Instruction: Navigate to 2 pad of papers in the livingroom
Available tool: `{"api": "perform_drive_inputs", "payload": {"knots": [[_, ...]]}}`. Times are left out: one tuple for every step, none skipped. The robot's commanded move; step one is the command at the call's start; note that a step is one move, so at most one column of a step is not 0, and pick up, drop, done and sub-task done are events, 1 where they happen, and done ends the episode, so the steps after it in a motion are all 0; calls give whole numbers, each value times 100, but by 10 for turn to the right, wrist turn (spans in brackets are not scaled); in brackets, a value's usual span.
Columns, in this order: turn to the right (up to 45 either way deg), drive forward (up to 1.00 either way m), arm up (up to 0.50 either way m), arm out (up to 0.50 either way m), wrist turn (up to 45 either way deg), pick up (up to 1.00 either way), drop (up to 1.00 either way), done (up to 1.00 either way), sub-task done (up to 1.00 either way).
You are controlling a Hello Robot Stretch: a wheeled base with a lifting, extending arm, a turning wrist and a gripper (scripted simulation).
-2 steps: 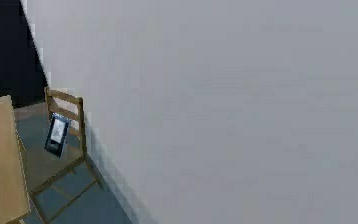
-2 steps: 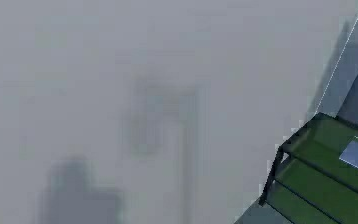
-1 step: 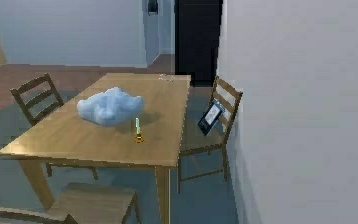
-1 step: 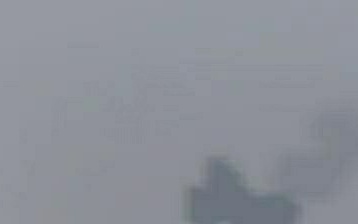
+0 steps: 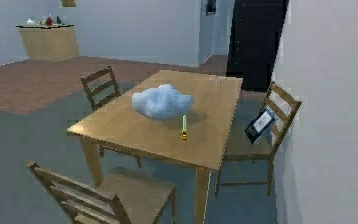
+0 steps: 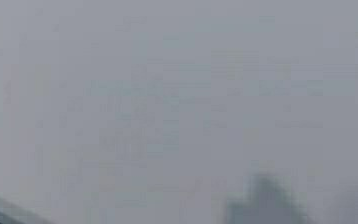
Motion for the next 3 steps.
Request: {"api": "perform_drive_inputs", "payload": {"knots": [[0, 20, 0, 0, 0, 0, 0, 0, 0], [240, 0, 0, 0, 0, 0, 0, 0, 0], [0, 0, 0, 0, 0, 0, 0, 100, 0]]}}
